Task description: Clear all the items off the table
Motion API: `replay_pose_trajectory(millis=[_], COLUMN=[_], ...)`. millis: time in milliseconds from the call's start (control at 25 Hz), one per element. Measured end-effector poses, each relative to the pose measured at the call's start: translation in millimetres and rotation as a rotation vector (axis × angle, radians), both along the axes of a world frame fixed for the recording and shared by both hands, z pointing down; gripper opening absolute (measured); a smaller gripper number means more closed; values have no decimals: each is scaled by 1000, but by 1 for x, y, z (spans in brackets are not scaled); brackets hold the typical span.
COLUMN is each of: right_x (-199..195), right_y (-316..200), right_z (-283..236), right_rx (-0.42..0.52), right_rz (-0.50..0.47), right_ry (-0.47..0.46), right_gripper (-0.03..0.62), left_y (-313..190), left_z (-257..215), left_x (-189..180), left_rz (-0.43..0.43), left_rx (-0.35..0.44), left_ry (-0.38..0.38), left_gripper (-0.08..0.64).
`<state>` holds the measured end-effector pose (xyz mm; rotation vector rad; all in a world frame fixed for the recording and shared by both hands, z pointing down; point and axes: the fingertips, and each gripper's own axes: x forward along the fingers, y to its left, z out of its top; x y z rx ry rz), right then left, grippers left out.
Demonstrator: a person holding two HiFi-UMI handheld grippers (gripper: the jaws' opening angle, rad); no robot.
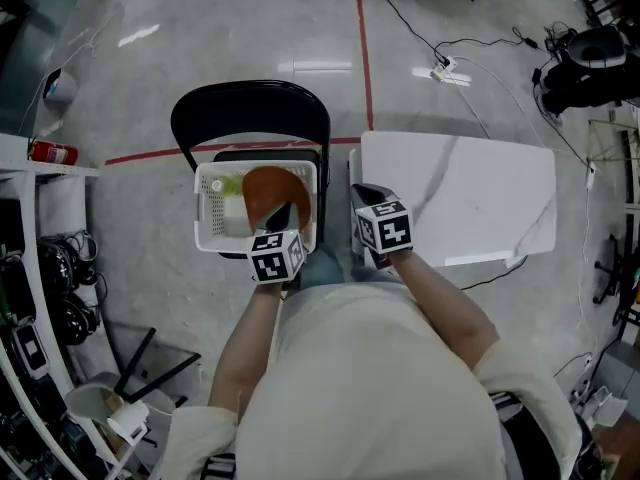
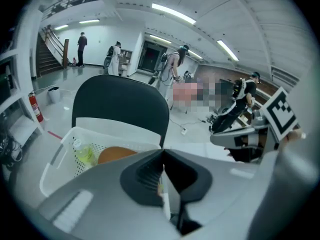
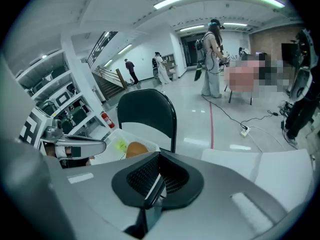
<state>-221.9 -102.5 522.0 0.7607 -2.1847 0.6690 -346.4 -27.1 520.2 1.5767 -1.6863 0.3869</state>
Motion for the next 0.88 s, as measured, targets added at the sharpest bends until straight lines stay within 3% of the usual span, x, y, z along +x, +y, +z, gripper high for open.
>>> replay_pose_trajectory(millis=[600, 880], right_x=[121, 181], right_y=[6, 17], right_z=[-24, -33], right_rx=[47, 83], right_rz=[247, 301], right_ry=[-48, -69], right_gripper=[-2, -2], left_y=[-41, -36], left_z=[-20, -29], left_x=[117, 170], left_rz=[278, 288], left_rx=[36, 65], left_ry=[-13, -21], left_gripper=[11, 11])
